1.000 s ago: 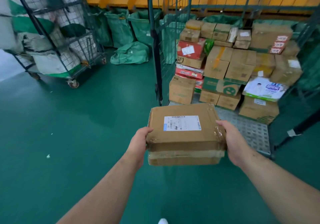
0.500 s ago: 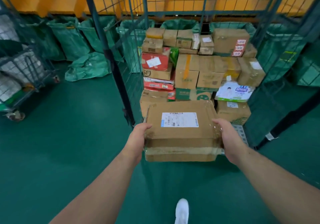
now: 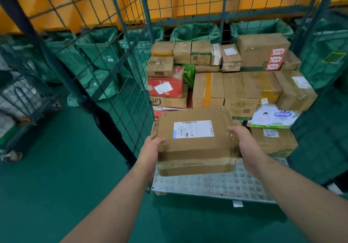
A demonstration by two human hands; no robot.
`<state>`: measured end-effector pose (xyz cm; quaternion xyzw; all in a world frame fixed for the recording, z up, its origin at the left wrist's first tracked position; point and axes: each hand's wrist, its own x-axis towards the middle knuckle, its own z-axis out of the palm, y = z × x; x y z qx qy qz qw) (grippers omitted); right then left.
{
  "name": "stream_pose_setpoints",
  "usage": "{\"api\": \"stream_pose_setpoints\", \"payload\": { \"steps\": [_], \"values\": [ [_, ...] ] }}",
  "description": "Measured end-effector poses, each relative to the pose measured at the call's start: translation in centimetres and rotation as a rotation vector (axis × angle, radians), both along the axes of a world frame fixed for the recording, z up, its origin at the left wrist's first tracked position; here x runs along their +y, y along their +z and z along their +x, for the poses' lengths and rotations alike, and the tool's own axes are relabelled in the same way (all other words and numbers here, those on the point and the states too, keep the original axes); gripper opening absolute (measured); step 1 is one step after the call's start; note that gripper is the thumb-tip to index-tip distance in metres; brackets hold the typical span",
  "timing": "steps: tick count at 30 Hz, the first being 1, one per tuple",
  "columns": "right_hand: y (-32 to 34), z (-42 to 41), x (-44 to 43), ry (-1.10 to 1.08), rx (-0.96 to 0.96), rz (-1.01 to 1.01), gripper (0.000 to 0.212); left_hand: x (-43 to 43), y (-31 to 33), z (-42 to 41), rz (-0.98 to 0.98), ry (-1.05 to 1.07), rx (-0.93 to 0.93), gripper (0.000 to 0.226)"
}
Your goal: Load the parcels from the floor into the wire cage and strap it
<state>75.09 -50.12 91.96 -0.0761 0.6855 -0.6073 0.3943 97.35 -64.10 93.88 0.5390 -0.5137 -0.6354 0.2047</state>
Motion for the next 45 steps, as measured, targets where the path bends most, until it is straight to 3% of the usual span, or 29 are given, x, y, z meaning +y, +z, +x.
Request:
{"api": "stream_pose_setpoints", "payload": {
  "steps": [5,8,10,14,17,23,27,29,32,36,40,45],
  "values": [
    [-1.1,-4.6,-6.7,-0.07,-0.043,-0.001,0.061,-8.0,-1.3,-5.6,-0.014,-0.036,0.008,0.041],
    [-1.8,-7.2,-10.4,-0.163,-0.03,0.037,0.085,-13.3,-2.4,-9.4,-0.013,-0.112,0.019,0.062],
    [-1.5,-8.9,-12.6,-0.203,-0.053,0.053,0.091,-16.5,-2.5,-12.1,0.02,-0.133,0.028,0.073],
    [-0.3,-12.3,-16.1,-0.265,-0.007,0.078,0.082,-20.8,-1.5,-17.2,0.05,-0.176,0.077,0.027],
    [-0.1,-15.7,-18.2,-0.325,0.064,0.076,0.065,-23.5,-1.3,-21.6,0.062,-0.183,0.082,0.013],
    [-1.7,-24.0,-22.8,-0.286,0.141,0.114,0.039,-28.0,-2.1,-28.9,0.037,-0.176,0.059,0.029],
    [-2.9,-28.8,-26.1,-0.217,0.144,0.138,0.047,-30.2,-2.7,-33.1,0.031,-0.134,0.008,0.015],
    [-3.6,-31.0,-27.8,-0.204,0.099,0.147,0.051,-31.4,-2.9,-35.4,0.035,-0.114,-0.006,0.02],
    [-4.1,-34.1,-30.5,-0.159,0.083,0.163,0.048,-33.8,-3.6,-38.4,0.089,-0.095,-0.015,0.01],
    [-4.7,-36.9,-33.8,-0.133,0.116,0.182,0.057,-36.9,-4.5,-41.5,0.149,-0.081,0.004,0.02],
    [-6.5,-38.3,-36.9,-0.147,0.166,0.195,0.051,-39.9,-6.1,-43.9,0.169,-0.043,0.044,0.011],
    [-9.2,-40.1,-40.4,-0.133,0.231,0.205,0.044,-42.8,-8.3,-45.3,0.175,-0.019,0.046,0.029]
  ]
}}
